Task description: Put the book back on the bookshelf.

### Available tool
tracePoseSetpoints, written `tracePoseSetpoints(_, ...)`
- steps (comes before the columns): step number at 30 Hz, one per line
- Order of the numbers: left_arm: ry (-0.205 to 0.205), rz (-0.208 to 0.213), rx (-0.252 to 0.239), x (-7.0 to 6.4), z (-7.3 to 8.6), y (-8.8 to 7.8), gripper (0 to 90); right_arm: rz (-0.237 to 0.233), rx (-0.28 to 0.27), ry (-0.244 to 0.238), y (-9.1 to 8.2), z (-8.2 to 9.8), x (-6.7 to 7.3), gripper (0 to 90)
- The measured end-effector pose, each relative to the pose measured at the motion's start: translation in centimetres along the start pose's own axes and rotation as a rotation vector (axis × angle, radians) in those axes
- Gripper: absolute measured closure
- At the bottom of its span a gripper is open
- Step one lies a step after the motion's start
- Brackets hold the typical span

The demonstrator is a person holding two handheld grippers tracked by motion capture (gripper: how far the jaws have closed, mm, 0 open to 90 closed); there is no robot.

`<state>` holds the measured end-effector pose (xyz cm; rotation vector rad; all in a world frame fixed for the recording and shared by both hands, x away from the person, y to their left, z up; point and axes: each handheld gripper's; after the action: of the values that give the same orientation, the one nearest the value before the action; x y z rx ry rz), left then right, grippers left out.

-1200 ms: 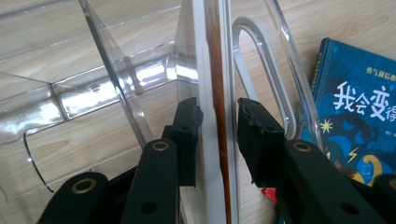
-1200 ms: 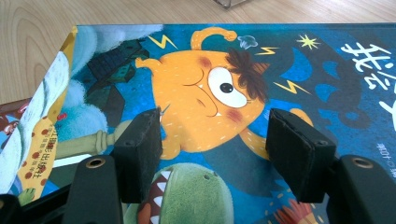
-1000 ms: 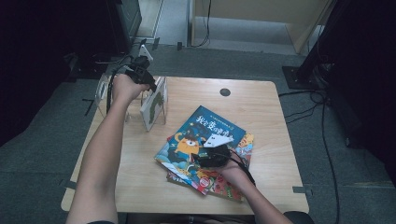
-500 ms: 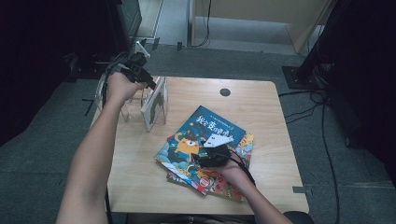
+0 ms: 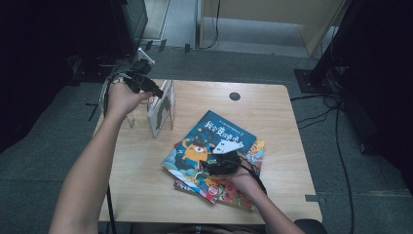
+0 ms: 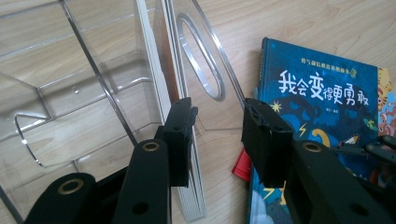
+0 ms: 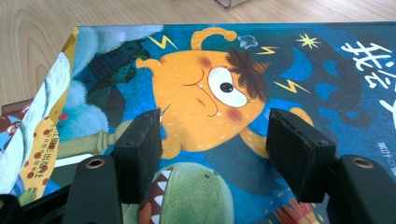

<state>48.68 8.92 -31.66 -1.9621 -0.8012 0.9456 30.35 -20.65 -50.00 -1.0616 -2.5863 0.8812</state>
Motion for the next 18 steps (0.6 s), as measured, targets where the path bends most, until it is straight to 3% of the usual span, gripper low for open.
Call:
tracePoseSetpoints(6,0.041,0.037,-0.024,-0.4,1.6,-0.2,64.7,0.007,0.002,0.001,-0.1,0.0,-0.3,39.3)
tracePoseSetpoints(18,0.079,0.039,-0.038,-1.1,4.9,0.7,64.8,-0.010,0.014,0.041,-1.0,0.2,-1.1,41.7)
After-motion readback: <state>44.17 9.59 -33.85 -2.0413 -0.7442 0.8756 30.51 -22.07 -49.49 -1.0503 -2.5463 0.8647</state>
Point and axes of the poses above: each handheld gripper's, and its own axes: y roughly forward along the jaws, z roughly out of its underside, x roughly to its left, and after that the axes turned 6 degrees about z, right-handed
